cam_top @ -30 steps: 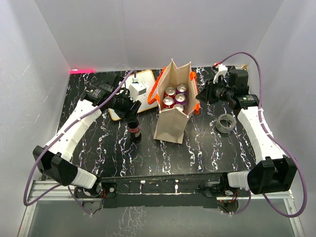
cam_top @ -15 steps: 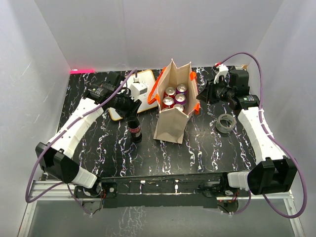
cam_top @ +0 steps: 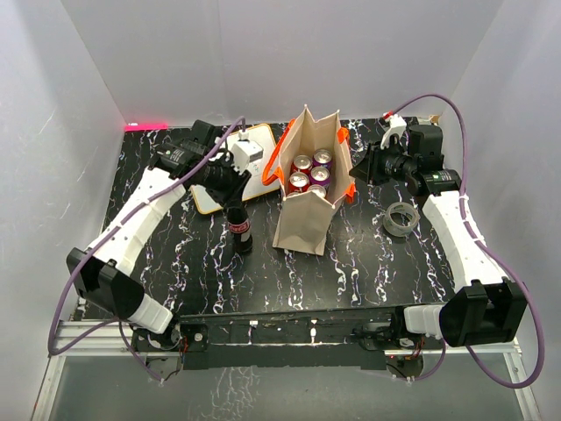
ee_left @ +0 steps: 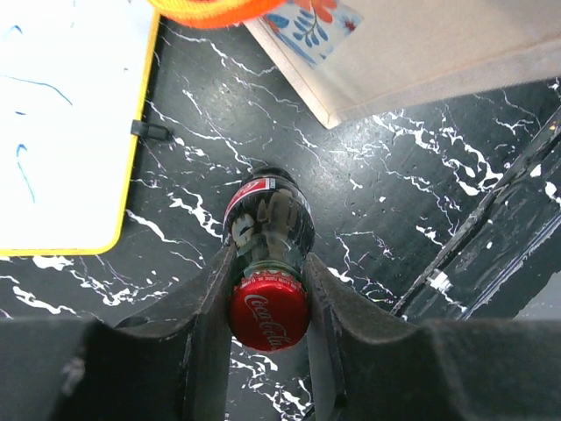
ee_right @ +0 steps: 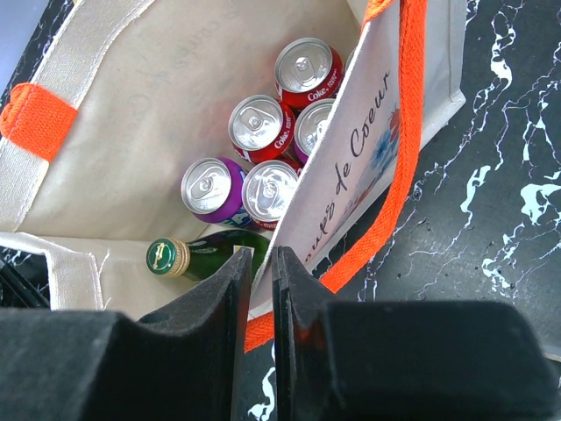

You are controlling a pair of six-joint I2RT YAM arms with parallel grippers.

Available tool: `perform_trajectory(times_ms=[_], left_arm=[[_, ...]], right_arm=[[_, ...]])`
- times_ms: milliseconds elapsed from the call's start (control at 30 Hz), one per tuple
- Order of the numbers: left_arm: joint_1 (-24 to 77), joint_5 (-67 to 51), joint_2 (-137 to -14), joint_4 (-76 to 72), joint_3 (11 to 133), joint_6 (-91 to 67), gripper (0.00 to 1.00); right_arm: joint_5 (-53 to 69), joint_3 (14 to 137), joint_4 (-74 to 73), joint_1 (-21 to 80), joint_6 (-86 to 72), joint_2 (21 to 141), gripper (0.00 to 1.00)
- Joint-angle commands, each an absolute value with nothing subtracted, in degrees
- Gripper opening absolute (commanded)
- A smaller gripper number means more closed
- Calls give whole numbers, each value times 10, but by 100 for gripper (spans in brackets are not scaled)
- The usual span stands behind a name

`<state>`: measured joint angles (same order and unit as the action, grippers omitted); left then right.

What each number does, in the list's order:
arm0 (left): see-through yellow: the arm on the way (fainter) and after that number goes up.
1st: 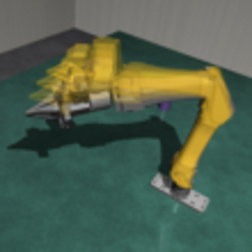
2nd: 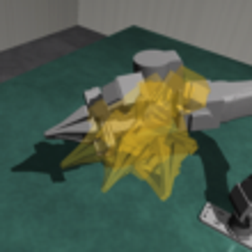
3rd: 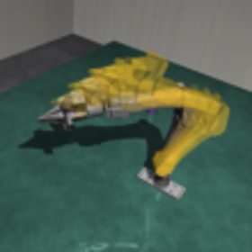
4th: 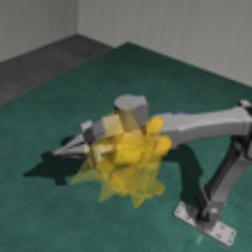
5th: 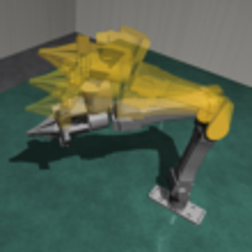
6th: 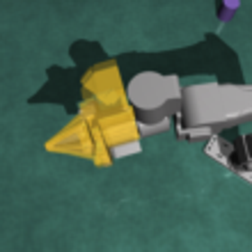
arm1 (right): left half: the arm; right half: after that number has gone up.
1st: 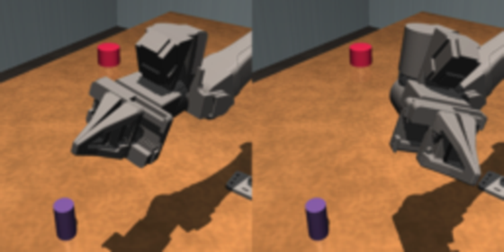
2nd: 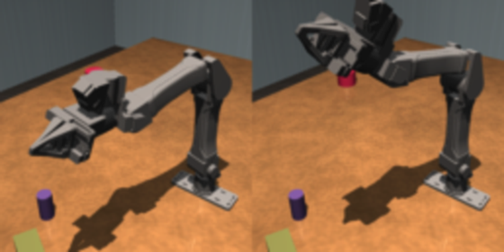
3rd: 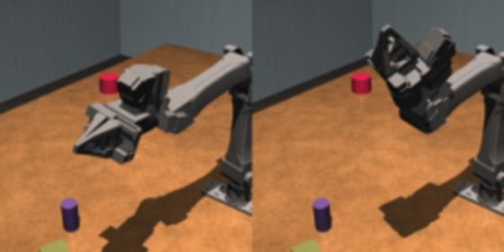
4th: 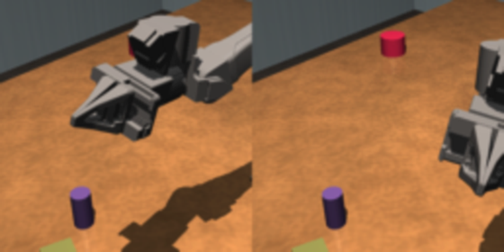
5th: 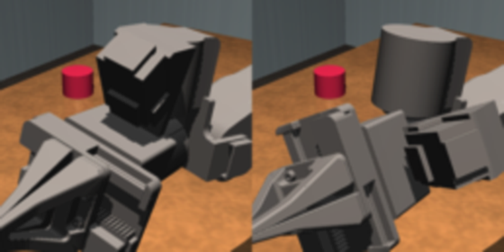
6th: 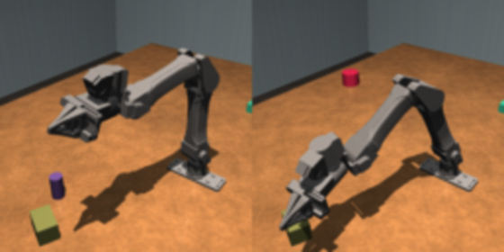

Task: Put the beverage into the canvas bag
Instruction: Pick up the drink from the center of the board.

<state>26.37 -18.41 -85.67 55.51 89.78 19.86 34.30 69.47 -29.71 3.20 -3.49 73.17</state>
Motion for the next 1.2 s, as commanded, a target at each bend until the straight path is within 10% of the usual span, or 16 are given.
perform_trajectory(times_ms=[0,1167], left_arm=[[265,-176,-852,536,1008,186,0],[400,6,-1097,437,1650,253,0]], right_arm=[[342,699,-269,29,-34,720,18],[314,718,-283,19,14,707,18]])
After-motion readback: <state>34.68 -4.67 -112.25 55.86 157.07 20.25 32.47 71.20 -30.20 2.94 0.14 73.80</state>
